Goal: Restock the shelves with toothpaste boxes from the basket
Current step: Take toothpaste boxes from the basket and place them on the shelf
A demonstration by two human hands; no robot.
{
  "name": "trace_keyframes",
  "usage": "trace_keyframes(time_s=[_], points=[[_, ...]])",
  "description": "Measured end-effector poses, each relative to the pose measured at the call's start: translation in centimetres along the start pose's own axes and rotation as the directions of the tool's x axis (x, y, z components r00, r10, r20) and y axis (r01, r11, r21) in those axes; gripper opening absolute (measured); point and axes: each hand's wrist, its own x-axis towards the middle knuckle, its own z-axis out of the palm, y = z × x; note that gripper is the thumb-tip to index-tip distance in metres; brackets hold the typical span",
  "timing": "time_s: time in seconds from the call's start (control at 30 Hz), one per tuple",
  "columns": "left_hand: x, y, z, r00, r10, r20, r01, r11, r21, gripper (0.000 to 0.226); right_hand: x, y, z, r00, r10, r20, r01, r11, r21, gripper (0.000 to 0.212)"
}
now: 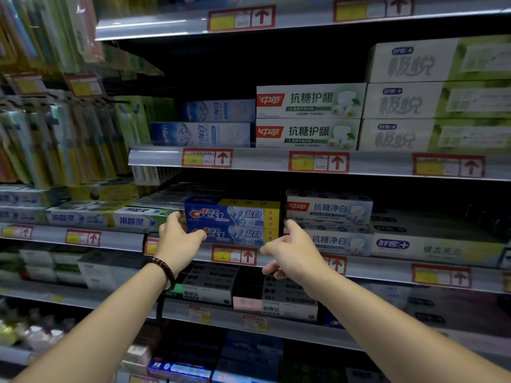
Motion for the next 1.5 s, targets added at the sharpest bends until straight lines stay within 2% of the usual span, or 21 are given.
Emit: trace_keyframes(time_s=[0.07,0.3,0.5,0.6,0.83,1.1,1.17,1.5], points=[[-0.5,0.1,-0.1,1.0,-0.003,-0.007,0.003,1.0,-0.029,0.081,-0.7,0.6,-0.4,1.0,-0.023,-0.01,0.023,1.0,-0.001,0.089],[-5.3,0.9,1.2,0.996,-0.085,0.016,0.087,0.987,-0.137,0.062,-4.8,3.8,-3.6,1.0,0.028,0.004,-0.028,1.0,-0.007,0.045],[-12.6,1.8,2.9,0.989,-0.108,0.099,0.125,0.974,-0.187,0.053,-9.5,7.1,-7.0,0.995,0.093,0.038,-0.094,0.996,0.011,0.024],[-16.2,2.3,4.2,0.978,-0.119,0.173,0.15,0.972,-0.182,0.049,-12.2,8.5,-8.8,0.989,0.133,0.056,-0.134,0.991,0.006,0.019],[-25.5,2.1,7.7,0.927,-0.171,0.333,0.235,0.958,-0.162,0.036,-19.8,14.4,-13.2,0.976,0.212,-0.045,-0.209,0.976,0.062,0.013],[-36.7,-1.0,13.8,0.806,-0.291,0.516,0.39,0.917,-0.091,0.031,-29.2,24.2,-17.6,0.924,0.357,-0.14,-0.35,0.934,0.068,0.01],[-38.9,-1.7,15.2,0.778,-0.319,0.542,0.421,0.904,-0.071,0.03,-31.1,25.9,-18.3,0.908,0.389,-0.158,-0.381,0.921,0.08,0.01],[-46.4,-4.0,19.3,0.738,-0.376,0.56,0.405,0.911,0.078,0.027,-36.8,32.2,-19.8,0.863,0.462,-0.206,-0.435,0.885,0.165,0.009]])
